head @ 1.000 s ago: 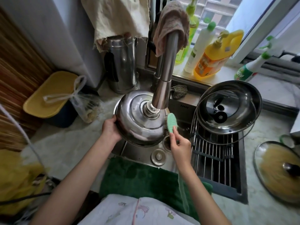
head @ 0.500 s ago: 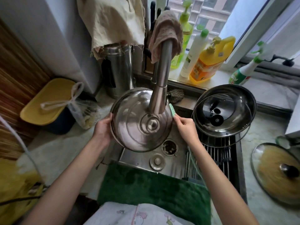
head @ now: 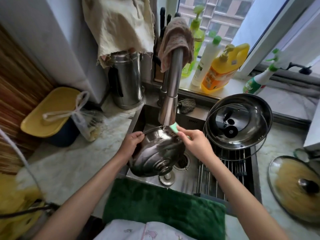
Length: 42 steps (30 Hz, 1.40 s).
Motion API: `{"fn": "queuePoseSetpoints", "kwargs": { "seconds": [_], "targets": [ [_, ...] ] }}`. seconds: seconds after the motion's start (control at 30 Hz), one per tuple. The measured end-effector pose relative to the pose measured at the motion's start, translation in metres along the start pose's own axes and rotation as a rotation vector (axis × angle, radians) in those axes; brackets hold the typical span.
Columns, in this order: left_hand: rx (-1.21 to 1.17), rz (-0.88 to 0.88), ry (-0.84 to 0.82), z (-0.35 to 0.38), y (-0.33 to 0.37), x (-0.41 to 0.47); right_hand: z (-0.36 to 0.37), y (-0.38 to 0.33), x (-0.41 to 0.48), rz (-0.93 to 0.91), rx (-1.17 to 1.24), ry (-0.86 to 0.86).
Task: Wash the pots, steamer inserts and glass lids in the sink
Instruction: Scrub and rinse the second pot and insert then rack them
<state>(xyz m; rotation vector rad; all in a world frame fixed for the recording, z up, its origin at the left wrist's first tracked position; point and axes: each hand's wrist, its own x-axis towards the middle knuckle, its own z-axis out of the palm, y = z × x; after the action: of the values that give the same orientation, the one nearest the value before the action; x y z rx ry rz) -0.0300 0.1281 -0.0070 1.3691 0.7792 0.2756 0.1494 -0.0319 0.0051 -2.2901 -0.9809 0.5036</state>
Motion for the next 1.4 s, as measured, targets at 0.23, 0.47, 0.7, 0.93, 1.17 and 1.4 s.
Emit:
{"fn": "queuePoseSetpoints", "kwargs": {
  "seconds": [0.23,0.47,0.7,0.93,1.17,1.4],
  "targets": [
    [0.225,0.008,0.114,0.020,0.008,0.012,0.022,-0.038,-0.020,-0.190,-0.020,-0.057],
    [0.258,0.005,0.113,0.021,-0.002,0.014,0.012,-0.030,-0.007,-0.016,-0.127,0.104],
    [0.218,-0.008,0.095,0.024,0.000,0.011,0.006,-0.026,-0.003,-0.006,-0.128,0.145],
    [0.284,-0.019,0.092,0.024,-0.003,0.012,0.020,-0.031,-0.026,-0.291,-0.270,0.098],
    [0.297,-0.031,0.096,0.026,-0.006,0.012,0.022,-0.037,-0.041,-0.308,-0.237,0.063],
    [0.309,0.002,0.122,0.025,-0.001,0.010,0.002,-0.015,-0.019,0.035,-0.193,0.120]
  ]
}}
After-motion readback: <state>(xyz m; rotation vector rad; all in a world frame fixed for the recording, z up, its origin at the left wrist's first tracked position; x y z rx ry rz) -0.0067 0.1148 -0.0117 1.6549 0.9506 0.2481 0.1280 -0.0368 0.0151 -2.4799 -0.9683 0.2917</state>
